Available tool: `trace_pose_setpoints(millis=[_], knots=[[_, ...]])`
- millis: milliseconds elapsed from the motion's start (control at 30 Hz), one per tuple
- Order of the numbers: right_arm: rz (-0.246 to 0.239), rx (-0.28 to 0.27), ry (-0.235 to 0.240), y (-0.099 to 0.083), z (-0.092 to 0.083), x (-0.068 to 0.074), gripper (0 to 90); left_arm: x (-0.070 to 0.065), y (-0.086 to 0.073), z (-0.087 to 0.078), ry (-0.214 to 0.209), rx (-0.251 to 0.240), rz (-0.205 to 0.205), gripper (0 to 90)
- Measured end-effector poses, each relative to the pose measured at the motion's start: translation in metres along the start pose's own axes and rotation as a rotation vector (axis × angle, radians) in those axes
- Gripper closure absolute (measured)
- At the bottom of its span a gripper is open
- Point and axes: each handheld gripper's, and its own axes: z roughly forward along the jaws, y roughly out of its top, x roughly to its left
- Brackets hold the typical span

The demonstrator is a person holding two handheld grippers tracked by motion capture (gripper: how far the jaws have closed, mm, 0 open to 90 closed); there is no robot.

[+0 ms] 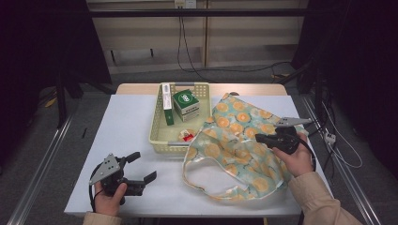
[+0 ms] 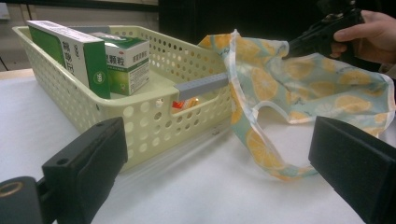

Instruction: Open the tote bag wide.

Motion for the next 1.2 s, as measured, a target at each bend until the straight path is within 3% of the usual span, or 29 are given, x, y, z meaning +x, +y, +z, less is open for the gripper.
trace_pose_setpoints(millis=[433, 600, 800, 933, 1200], knots=[[0.061, 0.055, -0.118, -0.011, 0.016, -0.036, 90.0, 0.001, -0.001, 0.0, 0.001, 0.002, -0.002, 4.6], [0.075, 0.081, -0.12, -0.018, 0.021, -0.044, 90.0, 0.001, -0.001, 0.0, 0.0, 0.002, -0.001, 4.6], [0.061, 0.079, -0.088, -0.021, 0.022, -0.035, 90.0, 0.001, -0.001, 0.0, 0.002, 0.003, -0.002, 4.6], [0.049, 0.048, -0.065, -0.018, 0.018, -0.027, 90.0, 0.0, 0.0, 0.0, -0.002, 0.001, -0.001, 4.6], [0.008, 0.003, -0.04, -0.008, 0.001, -0.006, 66.4, 0.0, 0.0, 0.001, 0.0, 0.003, 0.001, 4.6]])
